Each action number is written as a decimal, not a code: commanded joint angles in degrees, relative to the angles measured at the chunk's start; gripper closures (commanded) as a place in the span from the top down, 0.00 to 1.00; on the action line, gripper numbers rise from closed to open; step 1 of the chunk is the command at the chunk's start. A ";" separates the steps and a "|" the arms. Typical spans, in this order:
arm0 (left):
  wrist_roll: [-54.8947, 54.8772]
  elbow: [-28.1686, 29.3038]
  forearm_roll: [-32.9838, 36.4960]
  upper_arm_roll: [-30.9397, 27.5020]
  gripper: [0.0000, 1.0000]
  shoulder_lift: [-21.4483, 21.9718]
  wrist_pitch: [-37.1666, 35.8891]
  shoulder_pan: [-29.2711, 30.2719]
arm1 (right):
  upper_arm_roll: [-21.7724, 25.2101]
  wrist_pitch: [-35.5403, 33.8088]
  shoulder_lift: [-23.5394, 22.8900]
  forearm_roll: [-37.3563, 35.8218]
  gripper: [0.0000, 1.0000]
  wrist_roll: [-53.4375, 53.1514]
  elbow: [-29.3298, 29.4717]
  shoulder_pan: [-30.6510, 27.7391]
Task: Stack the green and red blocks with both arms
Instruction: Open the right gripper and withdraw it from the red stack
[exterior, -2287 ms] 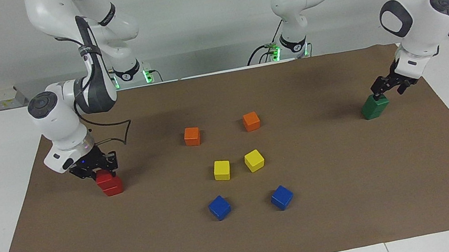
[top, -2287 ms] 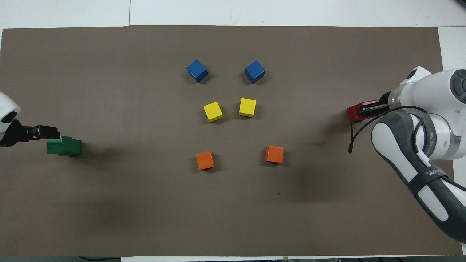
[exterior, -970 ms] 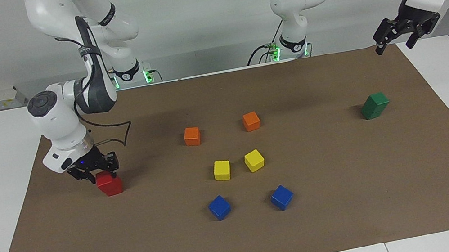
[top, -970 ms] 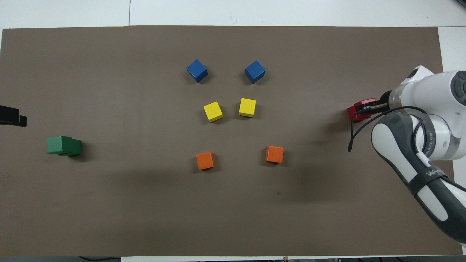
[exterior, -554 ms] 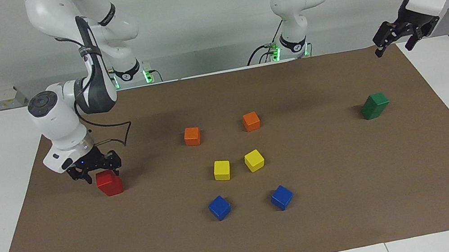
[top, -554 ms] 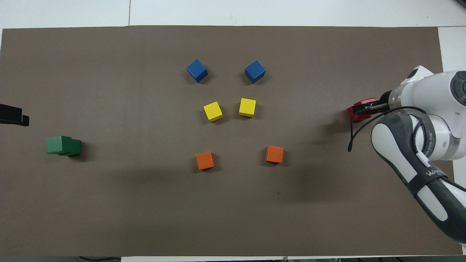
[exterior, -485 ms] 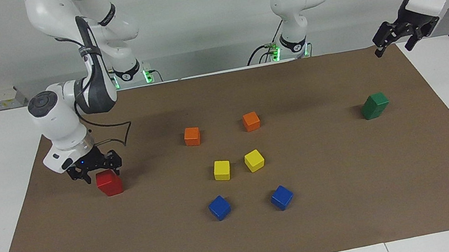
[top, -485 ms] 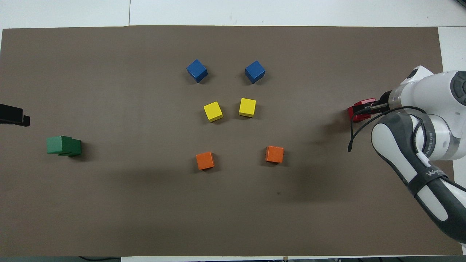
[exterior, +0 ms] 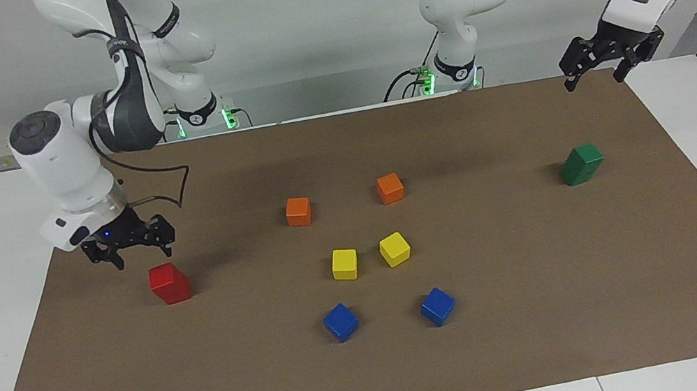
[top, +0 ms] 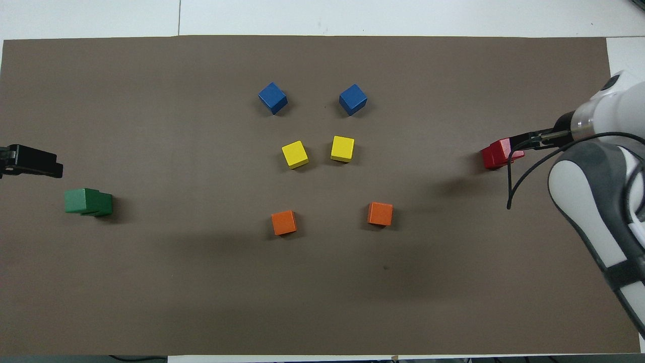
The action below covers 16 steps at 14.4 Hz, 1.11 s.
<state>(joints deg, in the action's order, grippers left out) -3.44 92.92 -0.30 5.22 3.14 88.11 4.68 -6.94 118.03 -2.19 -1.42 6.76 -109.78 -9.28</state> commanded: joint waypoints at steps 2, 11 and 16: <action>0.89 -0.90 1.00 -0.29 1.00 -0.24 -0.93 -0.64 | -0.44 -12.86 7.11 0.54 1.00 -0.96 3.59 -0.21; 0.89 -0.90 1.09 -0.29 1.00 -0.24 -0.84 -0.64 | -0.27 -38.21 4.74 1.77 1.00 -1.49 21.62 -0.38; 0.89 -0.90 1.09 -0.29 1.00 -0.33 -0.66 -0.64 | 2.98 -39.01 3.69 0.98 1.00 -1.92 22.76 4.80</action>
<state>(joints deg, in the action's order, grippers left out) -3.42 92.92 -0.29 5.22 3.14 88.11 4.68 -5.46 80.65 2.80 -0.39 5.86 -89.67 -5.65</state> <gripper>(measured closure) 0.000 0.000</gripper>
